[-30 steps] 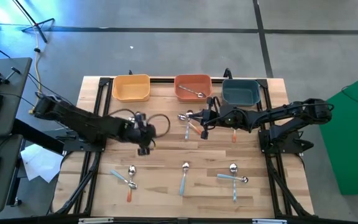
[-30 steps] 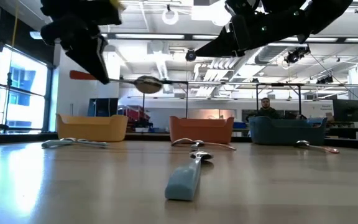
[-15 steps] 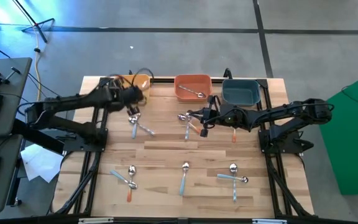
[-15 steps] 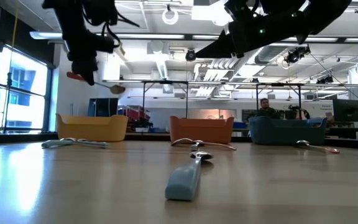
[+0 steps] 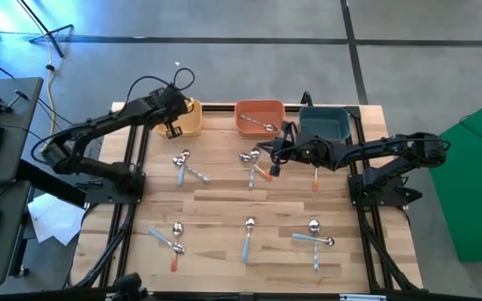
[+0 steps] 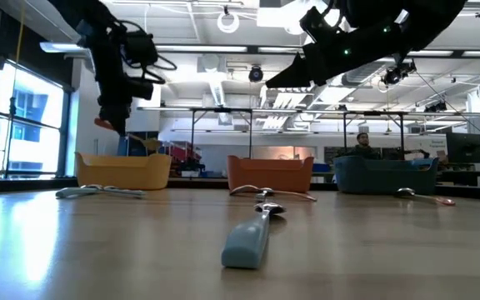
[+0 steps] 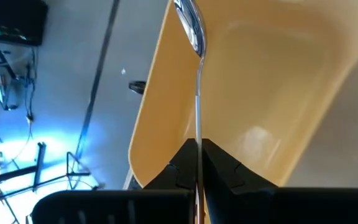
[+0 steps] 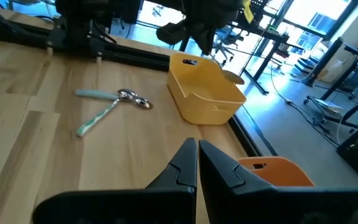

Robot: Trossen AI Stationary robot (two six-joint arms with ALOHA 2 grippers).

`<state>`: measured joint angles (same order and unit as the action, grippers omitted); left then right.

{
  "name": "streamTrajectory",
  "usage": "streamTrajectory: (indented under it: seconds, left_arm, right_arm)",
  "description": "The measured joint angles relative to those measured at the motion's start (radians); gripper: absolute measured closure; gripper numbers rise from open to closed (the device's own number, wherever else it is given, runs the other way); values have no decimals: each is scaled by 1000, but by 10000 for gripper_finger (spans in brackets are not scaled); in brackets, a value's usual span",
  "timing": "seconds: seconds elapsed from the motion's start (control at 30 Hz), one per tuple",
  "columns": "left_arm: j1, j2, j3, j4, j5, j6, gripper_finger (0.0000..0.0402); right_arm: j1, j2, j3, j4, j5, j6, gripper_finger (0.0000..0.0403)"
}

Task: Sort silverware by color (type)
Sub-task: Put the orange spoon into the yellow bin, then adjust the yellow bin

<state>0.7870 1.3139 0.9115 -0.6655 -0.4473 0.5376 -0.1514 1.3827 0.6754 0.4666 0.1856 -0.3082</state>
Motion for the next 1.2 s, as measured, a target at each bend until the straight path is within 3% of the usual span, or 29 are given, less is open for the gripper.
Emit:
streamTrajectory:
  seconds: [0.23,0.63,0.8,1.2]
  left_arm:
    - [46,124,0,11,69,44,401]
    - [58,266,0,230,52,215,401]
    - [65,303,1,235,54,234,400]
    - [66,344,1,214,-38,238,325]
  right_arm:
    - [-6,0,0,-15,-6,16,402]
    - [-5,0,0,-16,-6,38,402]
    - [-5,0,0,-22,-6,38,402]
    - [-5,0,0,-22,-6,46,402]
